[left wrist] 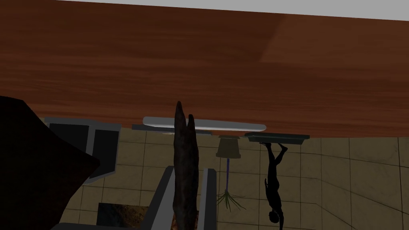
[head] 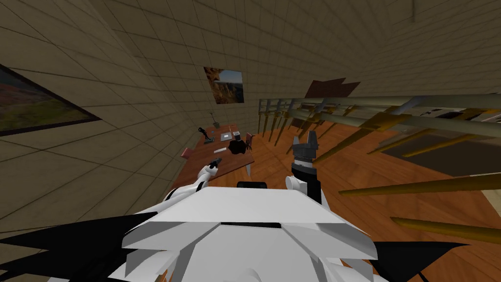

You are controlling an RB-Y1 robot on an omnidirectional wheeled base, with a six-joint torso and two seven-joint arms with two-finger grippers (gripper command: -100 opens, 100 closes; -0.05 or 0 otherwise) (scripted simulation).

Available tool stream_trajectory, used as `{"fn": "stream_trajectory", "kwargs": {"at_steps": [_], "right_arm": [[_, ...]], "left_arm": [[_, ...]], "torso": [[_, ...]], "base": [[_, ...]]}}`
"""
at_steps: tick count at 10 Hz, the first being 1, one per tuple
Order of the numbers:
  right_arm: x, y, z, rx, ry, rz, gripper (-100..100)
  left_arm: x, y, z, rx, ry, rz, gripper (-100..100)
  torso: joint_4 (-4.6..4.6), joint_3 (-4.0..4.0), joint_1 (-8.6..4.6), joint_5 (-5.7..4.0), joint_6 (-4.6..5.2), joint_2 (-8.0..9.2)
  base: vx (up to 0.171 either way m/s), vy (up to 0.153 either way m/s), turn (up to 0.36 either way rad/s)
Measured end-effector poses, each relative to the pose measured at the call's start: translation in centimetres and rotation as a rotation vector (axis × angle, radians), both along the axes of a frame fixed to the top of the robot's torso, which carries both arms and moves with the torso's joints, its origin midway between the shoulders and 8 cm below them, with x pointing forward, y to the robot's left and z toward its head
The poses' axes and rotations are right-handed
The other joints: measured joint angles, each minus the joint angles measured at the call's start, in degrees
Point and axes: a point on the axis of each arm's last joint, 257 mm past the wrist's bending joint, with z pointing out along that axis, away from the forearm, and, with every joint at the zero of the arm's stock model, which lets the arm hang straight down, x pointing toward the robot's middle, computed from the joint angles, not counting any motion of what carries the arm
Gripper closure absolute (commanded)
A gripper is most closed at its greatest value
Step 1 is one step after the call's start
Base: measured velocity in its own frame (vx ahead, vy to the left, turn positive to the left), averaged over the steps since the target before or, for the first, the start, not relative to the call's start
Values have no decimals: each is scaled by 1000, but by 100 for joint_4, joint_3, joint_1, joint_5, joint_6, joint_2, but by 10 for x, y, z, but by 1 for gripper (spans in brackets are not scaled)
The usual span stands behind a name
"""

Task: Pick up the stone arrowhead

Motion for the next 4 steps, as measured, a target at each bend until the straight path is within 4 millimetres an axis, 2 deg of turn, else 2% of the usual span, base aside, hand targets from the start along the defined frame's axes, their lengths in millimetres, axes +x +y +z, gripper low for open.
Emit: {"fn": "stream_trajectory", "kwargs": {"at_steps": [1, 3, 4], "right_arm": [[0, 0, 0, 0, 0, 0, 0], [0, 0, 0, 0, 0, 0, 0], [0, 0, 0, 0, 0, 0, 0]], "left_arm": [[6, -11, 1, -5, -2, -22, 100], [12, -25, -3, 1, 10, -60, 100], [13, -26, -3, 0, 8, -62, 0]], "torso": [[-2, -2, -5, -3, -12, -4], [4, 1, 1, 2, 13, -1], [4, 4, 7, 2, 5, 6]], "base": [[49, -42, 180], [11, -8, -59], [0, 0, 0]]}}
